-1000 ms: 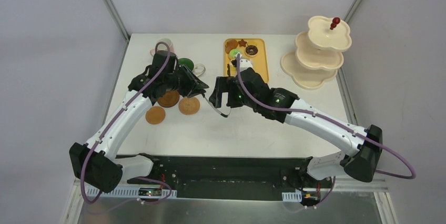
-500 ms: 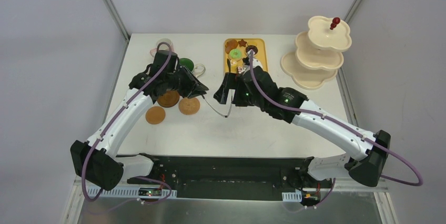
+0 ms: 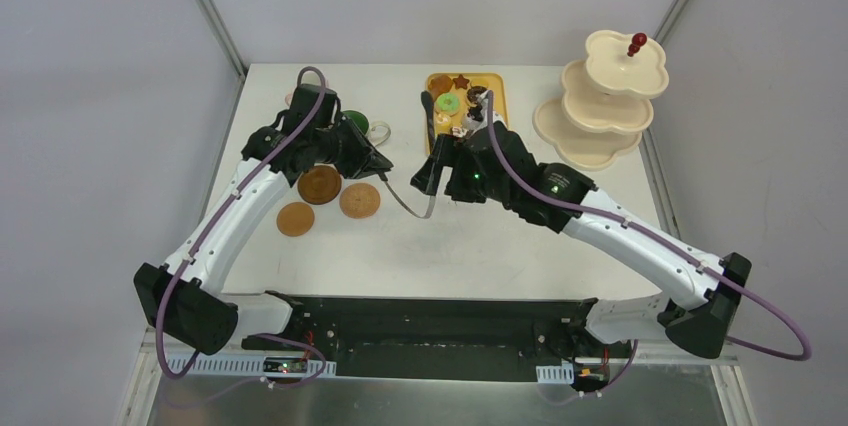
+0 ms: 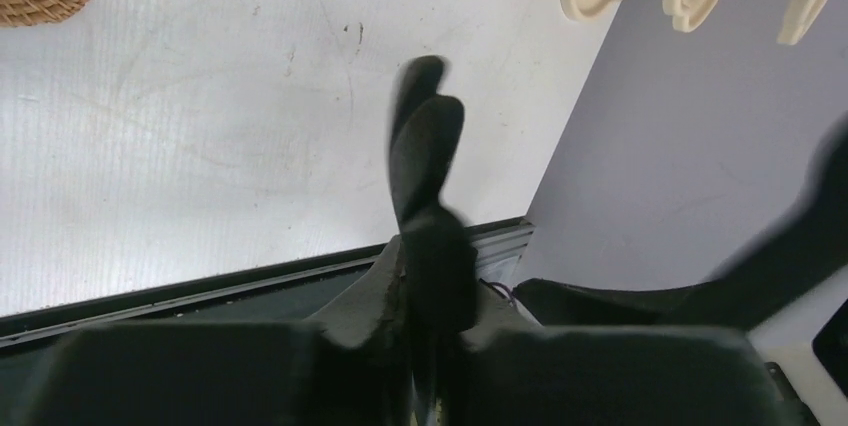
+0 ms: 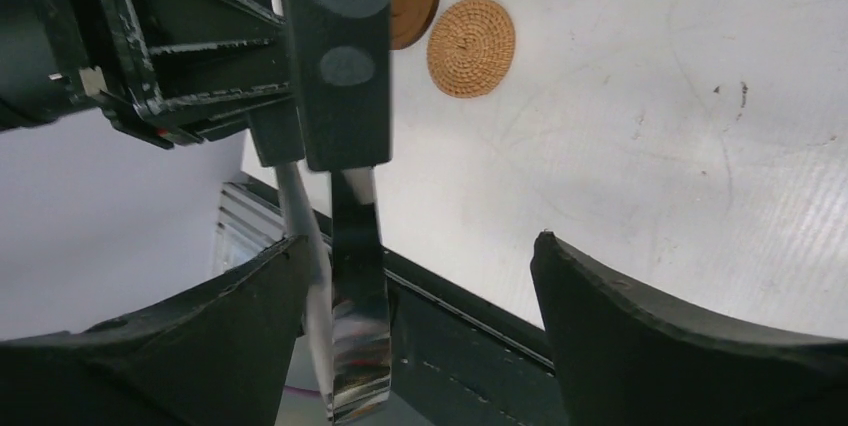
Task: Serve the afternoon tea
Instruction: Pick up the clamp from the center of the board.
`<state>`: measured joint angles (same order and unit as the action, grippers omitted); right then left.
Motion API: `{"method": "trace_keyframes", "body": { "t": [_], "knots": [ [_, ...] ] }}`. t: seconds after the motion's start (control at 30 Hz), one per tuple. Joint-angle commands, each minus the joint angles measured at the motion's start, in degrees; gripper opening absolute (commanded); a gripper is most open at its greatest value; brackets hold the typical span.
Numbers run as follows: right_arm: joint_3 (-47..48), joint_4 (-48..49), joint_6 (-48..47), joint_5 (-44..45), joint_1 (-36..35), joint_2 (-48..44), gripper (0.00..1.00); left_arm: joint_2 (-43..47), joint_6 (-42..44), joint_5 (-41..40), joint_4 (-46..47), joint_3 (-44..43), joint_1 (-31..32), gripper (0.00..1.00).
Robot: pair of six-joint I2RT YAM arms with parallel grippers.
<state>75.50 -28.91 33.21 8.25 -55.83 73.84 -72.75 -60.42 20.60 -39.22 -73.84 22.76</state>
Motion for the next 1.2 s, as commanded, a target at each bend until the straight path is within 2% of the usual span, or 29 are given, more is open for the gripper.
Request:
{"method": "trace_keyframes", "body": {
  "t": [0.0,0.1,0.2,0.33,0.4,0.43,0.47,0.5,0.6,0.63,0.67,0.73,0.87,1.03,1.17],
  "knots": [
    [0.41,1.93,5.55,-2.82,2.53,0.56,0.8,0.59,3.0,0.04,-0.37,-1.42,-0.53,0.0],
    [-1.32,6.15,10.47,-7.09,4.58,0.45,0.72,1.75,3.12,0.0,0.42,0.12,-0.53,0.0],
    [-3.63,9.29,14.57,-11.36,6.65,-0.32,0.59,1.82,2.71,0.16,0.62,0.59,-0.53,0.0],
    [-4.89,10.88,15.18,-14.54,7.6,0.31,0.5,1.01,2.77,0.11,0.3,-0.72,-0.53,0.0],
    [-4.74,10.55,15.4,-15.2,7.65,0.85,0.31,0.53,2.81,0.25,-0.01,-1.51,-0.53,0.0],
    [-5.05,10.77,15.94,-15.27,7.78,0.63,0.17,0.43,2.92,0.38,-0.12,-1.9,-0.6,0.03],
    [-5.65,11.25,17.03,-15.47,8.29,0.3,0.06,0.48,3.06,0.71,-0.06,-2.01,-0.68,0.11],
    [-6.82,12.98,18.38,-16.38,9.26,-0.46,0.0,0.98,3.07,1.2,0.54,-1.83,-0.89,0.21],
    [-12.11,19.69,20.56,-18.62,13.4,-2.71,0.0,3.83,1.57,5.9,6.46,2.24,-2.43,0.58],
    [-13.51,21.85,23.61,-25.35,14.79,-3.14,0.0,5.39,0.44,7.65,9.92,4.33,-3.2,0.69],
    [-14.68,23.88,25.78,-28.93,16.12,-3.33,0.0,7.02,-0.97,9.35,13.61,6.48,-3.89,0.76],
    [-16.25,26.86,28.49,-32.91,18.13,-3.52,0.0,10.22,-4.3,11.38,20.73,10.68,-4.97,0.84],
    [-20.62,37.14,38.94,-39.85,21.66,-3.4,0.0,13.12,-9.16,12.76,28.09,15.81,-5.98,0.89],
    [-22.15,45.03,47.94,-42.34,22.05,-2.09,0.0,13.07,-11.59,11.92,33.97,17.89,-6.06,0.89],
    [-22.01,48.38,49.67,-42.79,21.91,-0.27,0.0,12.02,-14.8,12.24,39.7,18.74,-6.06,0.84]
  ]
}}
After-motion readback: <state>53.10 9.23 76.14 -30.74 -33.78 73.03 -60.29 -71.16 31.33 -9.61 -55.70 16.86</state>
